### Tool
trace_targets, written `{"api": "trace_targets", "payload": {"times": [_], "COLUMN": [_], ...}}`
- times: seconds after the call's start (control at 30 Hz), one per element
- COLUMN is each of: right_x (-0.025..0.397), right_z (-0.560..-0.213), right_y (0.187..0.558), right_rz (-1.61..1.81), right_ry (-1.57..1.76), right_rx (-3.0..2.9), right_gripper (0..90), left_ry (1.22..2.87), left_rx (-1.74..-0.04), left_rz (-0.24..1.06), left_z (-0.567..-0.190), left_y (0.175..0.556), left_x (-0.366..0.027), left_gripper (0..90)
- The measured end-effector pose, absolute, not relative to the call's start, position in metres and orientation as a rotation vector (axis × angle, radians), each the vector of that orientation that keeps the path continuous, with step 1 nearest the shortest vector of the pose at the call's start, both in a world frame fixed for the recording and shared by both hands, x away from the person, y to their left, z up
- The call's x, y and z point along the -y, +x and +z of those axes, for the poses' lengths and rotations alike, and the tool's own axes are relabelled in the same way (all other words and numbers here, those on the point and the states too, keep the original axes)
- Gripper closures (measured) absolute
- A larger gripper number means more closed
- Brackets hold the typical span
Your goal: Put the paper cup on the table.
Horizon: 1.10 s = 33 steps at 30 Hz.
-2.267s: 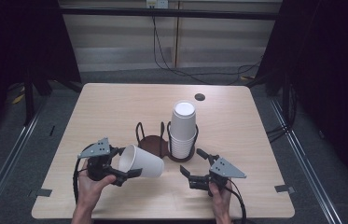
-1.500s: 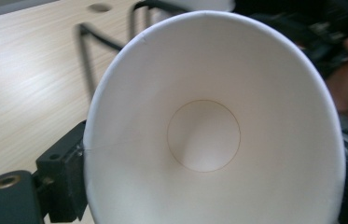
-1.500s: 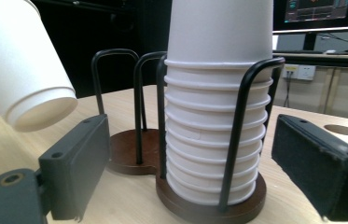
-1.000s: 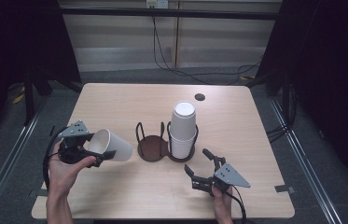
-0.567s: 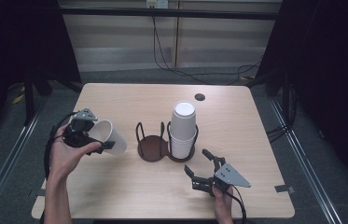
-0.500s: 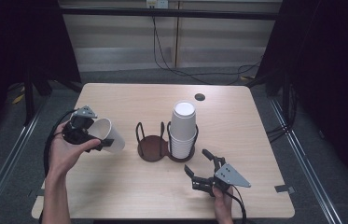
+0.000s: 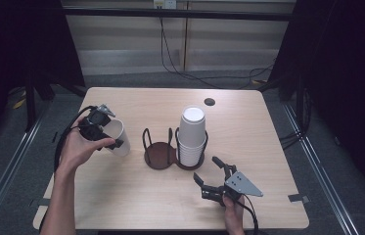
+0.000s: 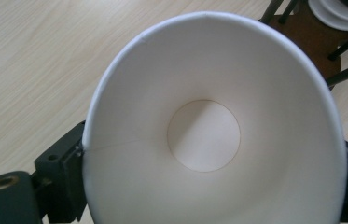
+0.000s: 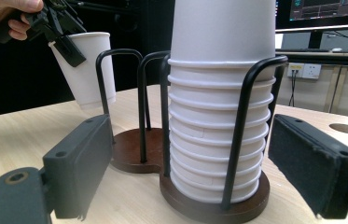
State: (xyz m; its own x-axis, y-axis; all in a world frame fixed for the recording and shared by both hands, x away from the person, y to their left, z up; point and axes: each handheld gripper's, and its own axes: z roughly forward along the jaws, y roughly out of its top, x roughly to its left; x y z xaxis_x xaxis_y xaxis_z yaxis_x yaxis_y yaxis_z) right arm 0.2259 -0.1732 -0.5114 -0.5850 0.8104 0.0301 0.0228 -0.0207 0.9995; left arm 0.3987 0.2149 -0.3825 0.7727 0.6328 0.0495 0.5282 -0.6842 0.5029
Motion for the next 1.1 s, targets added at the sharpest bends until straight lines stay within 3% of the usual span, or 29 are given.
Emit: {"api": "trace_targets", "payload": {"times": [0.67,1.1], "right_x": [0.173,0.173], "right_z": [-0.511,-0.511], "right_y": [0.226,0.226], "right_rz": [1.664,1.664], "right_ry": [0.882,0.879], "right_rx": [-1.653,-1.653], "right_gripper": [14.1,14.1], "left_ry": [2.618,2.566], "left_rx": [-0.841,-0.879], "left_rz": [0.262,0.322], "left_z": [-0.407,-0.419], "left_y": [0.416,0.418], "left_x": [-0.191,-0.177], "left_gripper": [9.1,5.7]}}
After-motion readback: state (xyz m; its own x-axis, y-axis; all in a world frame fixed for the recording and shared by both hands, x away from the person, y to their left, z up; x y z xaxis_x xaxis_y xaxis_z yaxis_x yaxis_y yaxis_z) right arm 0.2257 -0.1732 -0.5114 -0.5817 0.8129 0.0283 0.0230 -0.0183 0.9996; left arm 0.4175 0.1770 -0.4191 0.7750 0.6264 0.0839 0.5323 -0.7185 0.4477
